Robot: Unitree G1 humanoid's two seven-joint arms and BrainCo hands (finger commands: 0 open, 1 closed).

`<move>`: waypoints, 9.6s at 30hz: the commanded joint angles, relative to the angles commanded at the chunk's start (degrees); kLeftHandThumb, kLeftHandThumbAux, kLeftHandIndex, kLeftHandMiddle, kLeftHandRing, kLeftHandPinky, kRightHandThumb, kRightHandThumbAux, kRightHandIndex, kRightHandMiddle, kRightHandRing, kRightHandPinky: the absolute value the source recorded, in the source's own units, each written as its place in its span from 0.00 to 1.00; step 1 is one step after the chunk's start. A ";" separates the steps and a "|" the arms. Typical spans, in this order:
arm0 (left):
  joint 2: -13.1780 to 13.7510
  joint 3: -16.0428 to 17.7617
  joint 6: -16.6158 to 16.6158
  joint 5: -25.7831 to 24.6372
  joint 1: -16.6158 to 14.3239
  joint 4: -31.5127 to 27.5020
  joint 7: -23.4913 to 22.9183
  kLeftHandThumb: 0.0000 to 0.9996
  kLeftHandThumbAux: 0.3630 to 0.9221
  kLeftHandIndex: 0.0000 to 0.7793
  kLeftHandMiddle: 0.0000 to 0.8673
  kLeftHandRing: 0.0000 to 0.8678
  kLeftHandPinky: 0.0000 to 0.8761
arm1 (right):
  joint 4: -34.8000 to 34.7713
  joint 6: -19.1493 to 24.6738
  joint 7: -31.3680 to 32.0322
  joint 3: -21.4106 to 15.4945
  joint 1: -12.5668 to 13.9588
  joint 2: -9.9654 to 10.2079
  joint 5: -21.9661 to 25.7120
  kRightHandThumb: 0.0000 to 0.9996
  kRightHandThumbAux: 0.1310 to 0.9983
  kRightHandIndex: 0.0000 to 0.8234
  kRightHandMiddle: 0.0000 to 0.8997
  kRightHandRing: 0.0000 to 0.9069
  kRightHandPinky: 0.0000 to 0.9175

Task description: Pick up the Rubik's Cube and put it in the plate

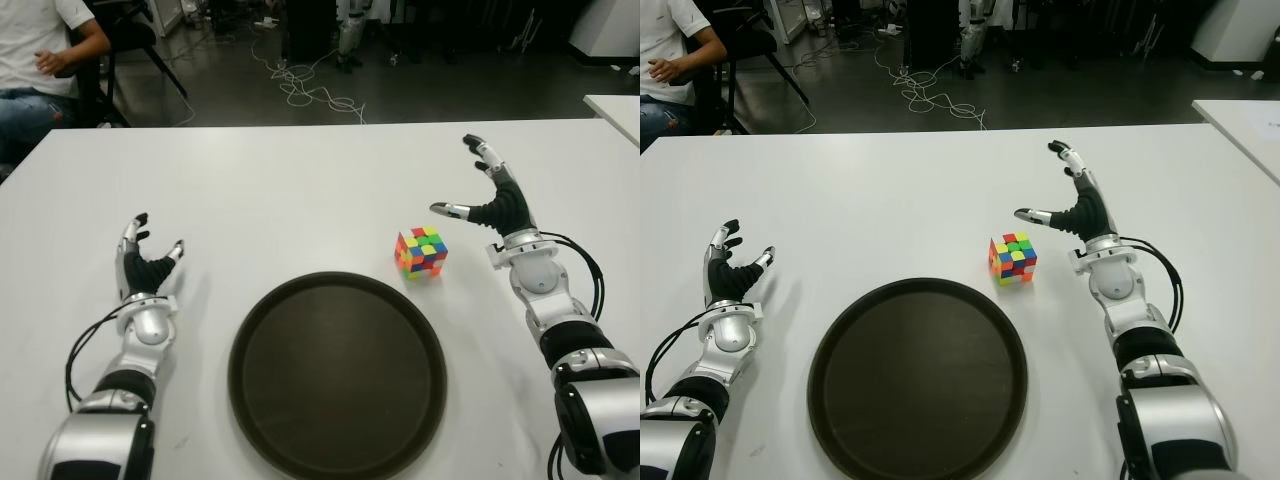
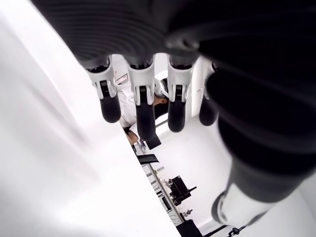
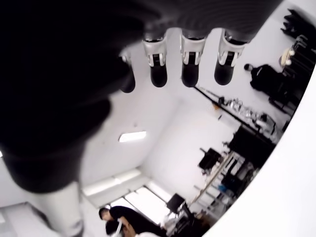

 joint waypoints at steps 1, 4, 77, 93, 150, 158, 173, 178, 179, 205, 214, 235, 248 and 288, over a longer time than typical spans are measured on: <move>-0.04 0.06 0.12 -0.07 -0.03 0.04 0.02 0.00 0.71 0.19 0.19 0.18 0.13 | 0.00 0.08 0.26 0.07 -0.04 0.00 -0.01 0.00 0.75 0.07 0.10 0.07 0.07; -0.17 0.27 0.31 -0.36 -0.09 0.06 -0.14 0.00 0.70 0.21 0.19 0.17 0.11 | 0.12 0.29 0.82 0.20 -0.14 0.02 -0.08 0.00 0.76 0.07 0.11 0.08 0.08; -0.58 -0.40 -0.62 -0.62 0.16 -0.46 0.26 0.00 0.72 0.19 0.17 0.16 0.11 | -28.82 28.69 24.43 14.54 3.40 -10.73 -13.86 0.00 0.76 0.05 0.05 0.06 0.03; -0.76 -0.18 -0.75 -1.15 0.14 -0.49 -0.16 0.00 0.72 0.18 0.18 0.17 0.12 | -28.64 29.44 24.48 14.80 3.07 -10.60 -14.64 0.00 0.77 0.05 0.05 0.06 0.05; -0.44 -0.26 -1.05 -0.94 0.32 -0.47 -0.12 0.00 0.69 0.20 0.16 0.14 0.07 | -16.51 27.75 22.80 18.39 -0.54 -5.65 -15.46 0.00 0.70 0.11 0.10 0.11 0.05; -0.41 -0.40 -1.45 -0.75 0.37 -0.58 0.03 0.00 0.72 0.20 0.16 0.15 0.10 | -16.39 27.76 23.82 18.21 -0.48 -5.28 -14.60 0.00 0.72 0.10 0.11 0.12 0.07; -0.37 -0.74 -0.74 -0.31 0.41 -0.86 0.59 0.00 0.69 0.19 0.16 0.15 0.09 | -16.75 28.27 22.97 19.08 -0.29 -5.38 -15.88 0.00 0.71 0.09 0.10 0.10 0.03; -0.39 -0.66 -0.31 -0.54 0.39 -0.77 0.26 0.00 0.68 0.18 0.16 0.15 0.10 | -16.55 28.44 23.48 19.89 -0.81 -5.66 -16.78 0.00 0.71 0.08 0.09 0.09 0.03; -0.41 -0.64 -0.34 -0.58 0.40 -0.78 0.24 0.00 0.68 0.18 0.17 0.15 0.10 | -16.53 28.44 23.54 20.00 -0.86 -5.70 -16.89 0.00 0.71 0.08 0.09 0.09 0.02; -0.48 -0.61 -1.34 -0.60 0.56 -0.97 0.52 0.00 0.73 0.19 0.18 0.19 0.16 | -16.89 29.01 24.33 20.29 -0.82 -5.70 -16.68 0.00 0.70 0.08 0.09 0.09 0.02; -0.50 -0.38 -1.15 -0.86 0.56 -0.89 0.46 0.00 0.71 0.19 0.17 0.15 0.10 | -16.20 29.17 23.92 20.18 -0.71 -5.48 -16.67 0.00 0.66 0.10 0.11 0.10 0.03; -0.06 -0.43 -0.53 -0.78 0.58 -0.60 -0.01 0.00 0.72 0.16 0.16 0.14 0.08 | -14.65 29.72 22.73 20.37 -0.35 -5.35 -16.97 0.00 0.68 0.10 0.10 0.09 0.02; -0.17 0.00 -1.07 -1.39 0.58 -0.65 -0.76 0.00 0.78 0.17 0.18 0.16 0.09 | -13.65 26.86 15.11 18.89 0.90 -4.50 -16.41 0.00 0.75 0.13 0.14 0.14 0.10; -0.15 0.42 -0.98 -0.99 0.69 -0.73 -0.57 0.00 0.73 0.18 0.18 0.18 0.11 | -8.09 28.47 -0.56 10.47 1.78 1.78 -10.38 0.69 0.69 0.53 0.85 0.86 0.85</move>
